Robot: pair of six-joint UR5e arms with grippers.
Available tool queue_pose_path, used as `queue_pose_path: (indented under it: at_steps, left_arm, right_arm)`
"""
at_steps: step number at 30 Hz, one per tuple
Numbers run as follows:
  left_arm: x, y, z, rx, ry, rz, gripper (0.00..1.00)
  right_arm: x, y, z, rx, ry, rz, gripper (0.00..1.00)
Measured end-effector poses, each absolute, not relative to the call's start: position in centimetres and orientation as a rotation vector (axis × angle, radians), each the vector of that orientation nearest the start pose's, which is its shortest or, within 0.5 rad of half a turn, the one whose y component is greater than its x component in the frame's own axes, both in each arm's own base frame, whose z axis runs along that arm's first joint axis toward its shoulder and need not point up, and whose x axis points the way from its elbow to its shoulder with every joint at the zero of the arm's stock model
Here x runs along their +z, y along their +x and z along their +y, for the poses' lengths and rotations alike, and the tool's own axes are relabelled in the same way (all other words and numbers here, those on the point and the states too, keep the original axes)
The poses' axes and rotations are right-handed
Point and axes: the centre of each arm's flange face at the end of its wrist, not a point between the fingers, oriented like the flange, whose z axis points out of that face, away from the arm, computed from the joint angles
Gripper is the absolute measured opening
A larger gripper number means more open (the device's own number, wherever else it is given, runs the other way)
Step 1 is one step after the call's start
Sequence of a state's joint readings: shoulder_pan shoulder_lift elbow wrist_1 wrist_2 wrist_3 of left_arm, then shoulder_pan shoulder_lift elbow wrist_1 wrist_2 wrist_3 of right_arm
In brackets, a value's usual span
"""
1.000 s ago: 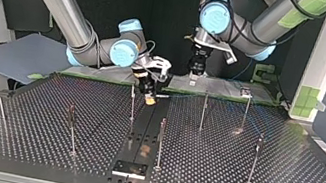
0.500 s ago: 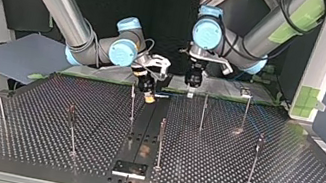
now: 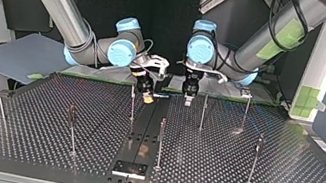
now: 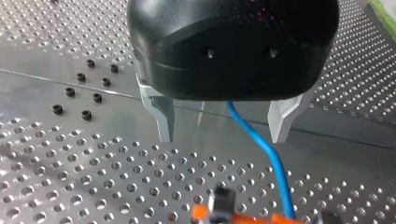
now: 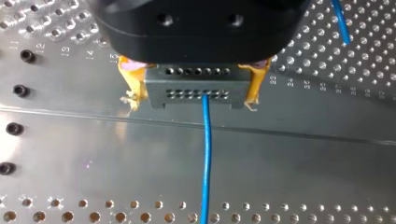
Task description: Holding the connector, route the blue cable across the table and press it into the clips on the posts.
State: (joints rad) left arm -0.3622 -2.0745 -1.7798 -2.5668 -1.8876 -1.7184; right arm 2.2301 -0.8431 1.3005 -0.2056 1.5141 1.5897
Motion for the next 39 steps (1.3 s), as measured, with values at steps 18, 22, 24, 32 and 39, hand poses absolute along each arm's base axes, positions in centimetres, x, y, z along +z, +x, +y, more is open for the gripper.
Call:
queue_pose_path:
  at_steps: [18,22,24,32,39]
  left_arm:
    - [16.7,51.1,-30.4,-0.059,-0.069,1.7,0.05]
    - [16.8,51.1,-30.4,-0.062,-0.071,1.698,0.0]
    - [16.8,51.1,-30.5,-0.066,-0.074,1.697,0.0]
    - [16.9,51.0,-30.5,-0.068,-0.076,1.701,0.0]
    - [19.0,50.4,-30.3,-0.07,-0.087,1.699,0.0]
  right_arm:
    - [18.6,54.2,-47.4,-2.11,-2.673,1.273,0.0]
    - [18.6,54.2,-47.4,-2.11,-2.673,1.273,0.0]
    - [18.6,54.2,-47.4,-2.11,-2.673,1.273,0.0]
    - [18.6,54.2,-47.4,-2.112,-2.673,1.272,0.0]
    - [20.8,54.1,-47.3,-2.16,-2.649,1.265,0.0]
